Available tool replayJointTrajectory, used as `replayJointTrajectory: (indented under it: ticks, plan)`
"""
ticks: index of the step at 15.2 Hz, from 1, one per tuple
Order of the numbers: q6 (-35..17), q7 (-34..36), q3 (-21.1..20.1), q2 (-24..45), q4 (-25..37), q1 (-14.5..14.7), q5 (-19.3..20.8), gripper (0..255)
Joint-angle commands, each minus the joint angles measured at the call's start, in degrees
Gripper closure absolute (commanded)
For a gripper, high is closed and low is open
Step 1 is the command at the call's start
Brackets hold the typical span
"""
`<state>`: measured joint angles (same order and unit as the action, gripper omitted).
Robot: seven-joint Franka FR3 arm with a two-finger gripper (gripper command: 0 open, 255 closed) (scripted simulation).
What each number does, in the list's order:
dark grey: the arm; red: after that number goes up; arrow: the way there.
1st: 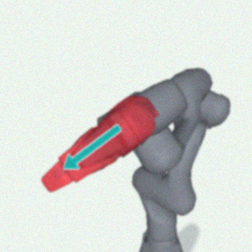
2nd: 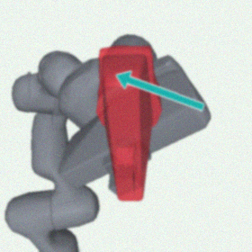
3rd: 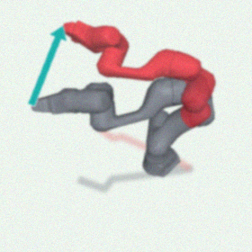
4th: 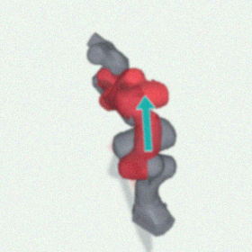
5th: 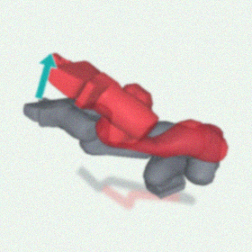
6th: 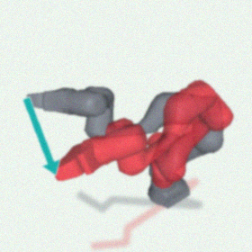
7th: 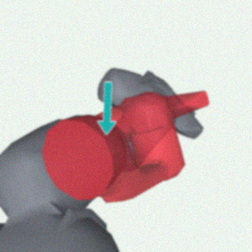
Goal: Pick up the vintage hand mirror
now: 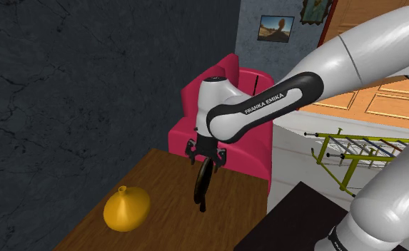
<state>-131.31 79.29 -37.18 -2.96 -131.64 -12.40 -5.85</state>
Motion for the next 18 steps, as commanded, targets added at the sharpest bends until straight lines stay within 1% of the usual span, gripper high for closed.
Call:
replayJointTrajectory:
  ticks: [1, 3, 4, 13, 18]
  plan:
    - [-1.7, 0.5, -0.1, 1.0, -0.8, 0.0, 0.7, 0]
    - [-2.1, 0.6, -0.1, 1.3, -1.0, 0.0, 0.9, 0]
    - [-2.2, 0.6, -0.1, 1.4, -0.9, 0.0, 1.0, 255]
    - [-2.1, 0.6, -0.1, 1.3, -1.0, 0.0, 0.9, 255]
    - [1.9, -0.6, 0.2, -1.4, 0.7, 0.0, -0.9, 255]
